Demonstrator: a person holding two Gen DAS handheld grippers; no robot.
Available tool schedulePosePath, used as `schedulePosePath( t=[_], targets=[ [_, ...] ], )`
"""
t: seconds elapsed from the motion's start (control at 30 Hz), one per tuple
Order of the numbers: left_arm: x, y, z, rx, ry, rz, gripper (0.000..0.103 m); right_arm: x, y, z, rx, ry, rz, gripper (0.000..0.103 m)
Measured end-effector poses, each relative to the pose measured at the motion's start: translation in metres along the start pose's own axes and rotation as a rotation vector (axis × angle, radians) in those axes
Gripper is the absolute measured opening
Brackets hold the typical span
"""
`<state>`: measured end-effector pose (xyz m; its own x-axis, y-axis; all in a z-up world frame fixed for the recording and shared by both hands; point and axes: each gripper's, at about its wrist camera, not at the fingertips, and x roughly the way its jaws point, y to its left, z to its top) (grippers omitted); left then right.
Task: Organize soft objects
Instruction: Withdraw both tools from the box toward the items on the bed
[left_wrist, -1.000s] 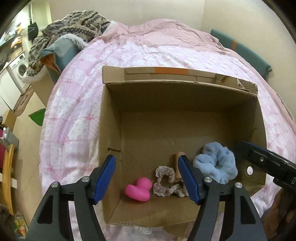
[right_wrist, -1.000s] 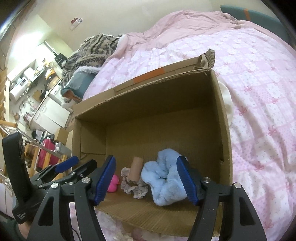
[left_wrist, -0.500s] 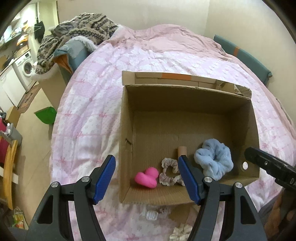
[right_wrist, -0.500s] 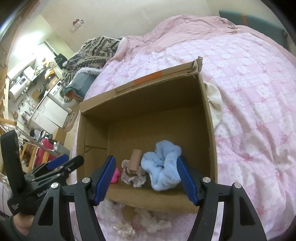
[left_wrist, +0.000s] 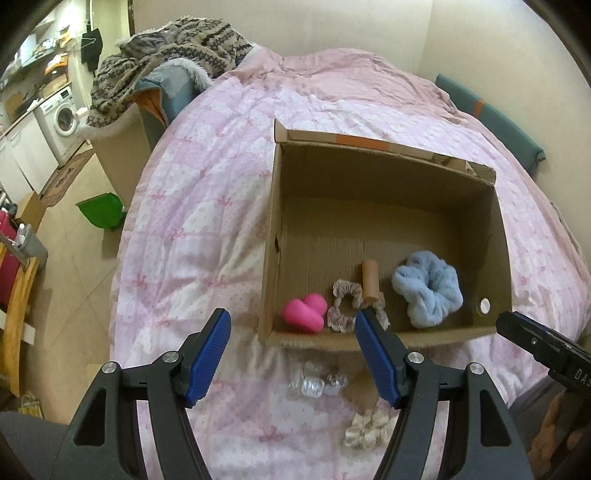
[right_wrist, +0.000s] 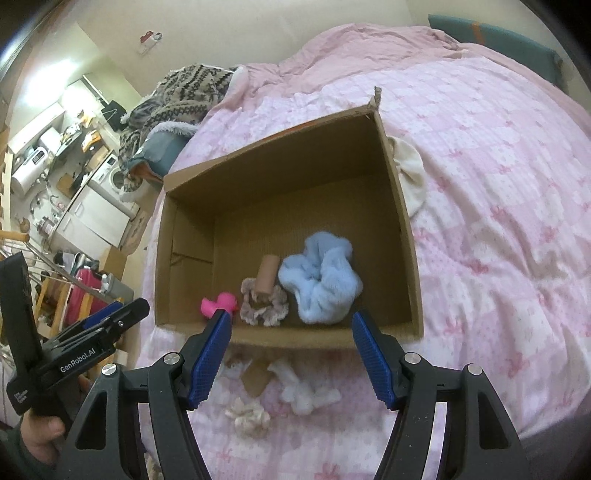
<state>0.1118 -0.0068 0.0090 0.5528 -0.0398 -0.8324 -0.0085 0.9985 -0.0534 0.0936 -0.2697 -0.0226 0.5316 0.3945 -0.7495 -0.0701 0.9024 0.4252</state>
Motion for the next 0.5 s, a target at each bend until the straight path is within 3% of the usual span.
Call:
schedulePosePath(
  t=[0.2,0.5],
  targets=[
    [-0.004,0.001,-0.014,-0.008,0.024,-0.023,0.067,-0.003,-0.002,-0.014,0.031,0.025,0.0,0.072],
    [-0.001,0.011,-0.029,-0.035,0.03,0.011,0.067,0.005,-0.004,-0.027,0.061,0.058,-0.027,0.072]
  ],
)
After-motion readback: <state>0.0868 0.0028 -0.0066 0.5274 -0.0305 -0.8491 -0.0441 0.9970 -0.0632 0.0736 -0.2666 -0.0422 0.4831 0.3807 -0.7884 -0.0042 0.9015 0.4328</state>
